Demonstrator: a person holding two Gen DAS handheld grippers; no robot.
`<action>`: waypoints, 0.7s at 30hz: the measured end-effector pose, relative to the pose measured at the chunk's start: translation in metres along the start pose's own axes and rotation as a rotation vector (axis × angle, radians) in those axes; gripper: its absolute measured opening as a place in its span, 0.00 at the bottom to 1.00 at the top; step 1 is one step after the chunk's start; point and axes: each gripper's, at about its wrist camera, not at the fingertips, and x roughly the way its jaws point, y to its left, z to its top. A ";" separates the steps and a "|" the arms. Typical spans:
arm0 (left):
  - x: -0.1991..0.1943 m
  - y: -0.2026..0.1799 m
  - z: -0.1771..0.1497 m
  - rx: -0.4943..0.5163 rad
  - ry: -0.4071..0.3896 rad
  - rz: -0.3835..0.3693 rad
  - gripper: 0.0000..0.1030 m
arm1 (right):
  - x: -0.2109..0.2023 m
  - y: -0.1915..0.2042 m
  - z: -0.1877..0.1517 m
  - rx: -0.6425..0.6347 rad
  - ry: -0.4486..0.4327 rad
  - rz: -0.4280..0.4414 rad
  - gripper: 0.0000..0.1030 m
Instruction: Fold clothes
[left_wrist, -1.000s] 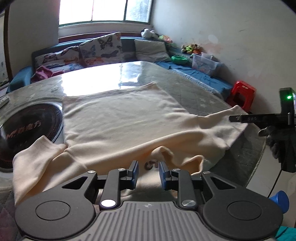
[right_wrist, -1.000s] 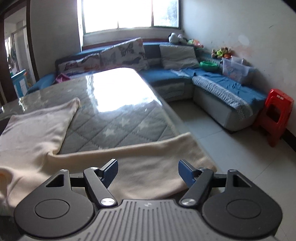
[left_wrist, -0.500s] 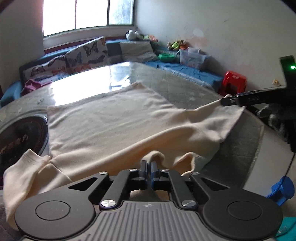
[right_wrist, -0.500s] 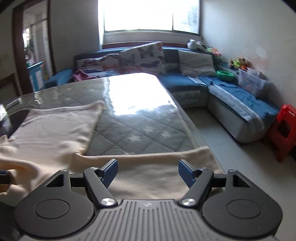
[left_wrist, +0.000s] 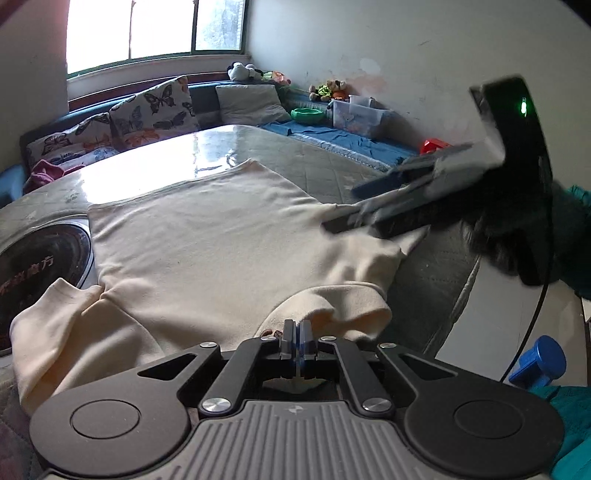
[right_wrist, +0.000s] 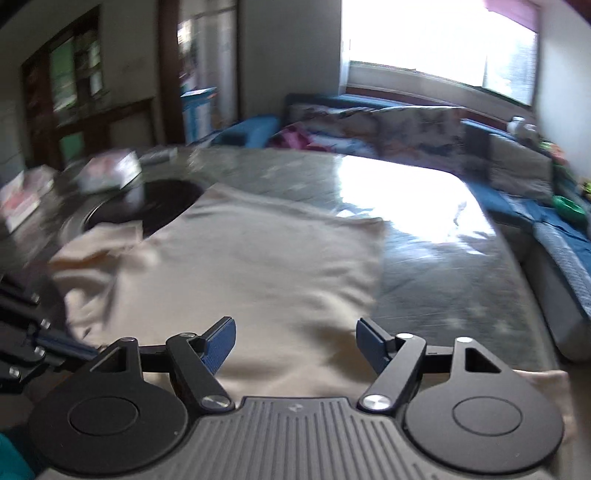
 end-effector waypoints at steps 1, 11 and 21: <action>-0.001 0.001 0.001 -0.005 -0.003 0.001 0.02 | 0.004 0.007 -0.002 -0.021 0.014 0.017 0.68; 0.011 0.029 0.012 -0.106 -0.019 0.095 0.04 | 0.010 0.050 -0.028 -0.178 0.087 0.081 0.65; 0.019 0.028 -0.009 -0.120 0.037 0.079 0.09 | 0.009 0.044 0.004 -0.112 0.018 0.128 0.65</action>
